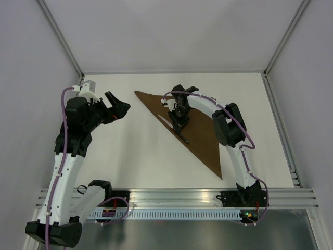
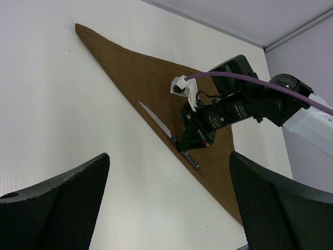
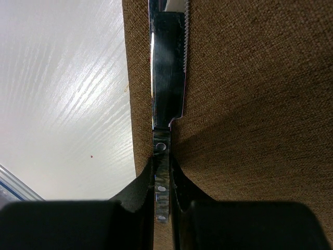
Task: Fold the napkin, place the utensils inside, and roll it up
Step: Place the utensil onto the napkin
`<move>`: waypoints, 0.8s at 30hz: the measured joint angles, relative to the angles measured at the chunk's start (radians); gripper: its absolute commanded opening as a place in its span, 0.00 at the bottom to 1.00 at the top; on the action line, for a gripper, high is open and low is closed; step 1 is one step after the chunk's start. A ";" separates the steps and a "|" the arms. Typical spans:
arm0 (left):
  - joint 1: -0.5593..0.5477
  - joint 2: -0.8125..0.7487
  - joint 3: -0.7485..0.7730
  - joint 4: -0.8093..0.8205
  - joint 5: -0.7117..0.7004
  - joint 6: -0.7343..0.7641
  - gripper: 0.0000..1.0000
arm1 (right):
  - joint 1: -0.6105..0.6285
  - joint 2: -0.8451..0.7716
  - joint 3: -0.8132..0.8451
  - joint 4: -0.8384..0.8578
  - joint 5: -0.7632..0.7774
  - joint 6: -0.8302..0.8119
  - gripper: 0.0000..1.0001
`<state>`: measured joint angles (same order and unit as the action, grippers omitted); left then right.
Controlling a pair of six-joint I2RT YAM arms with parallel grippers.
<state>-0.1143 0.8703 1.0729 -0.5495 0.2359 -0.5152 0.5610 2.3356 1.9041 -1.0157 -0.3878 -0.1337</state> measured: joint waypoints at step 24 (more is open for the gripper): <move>0.000 0.000 -0.017 0.001 0.000 0.000 1.00 | -0.001 -0.031 -0.052 0.050 0.002 0.031 0.00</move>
<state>-0.1143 0.8707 1.0561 -0.5484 0.2359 -0.5156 0.5602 2.3051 1.8519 -0.9653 -0.3862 -0.1032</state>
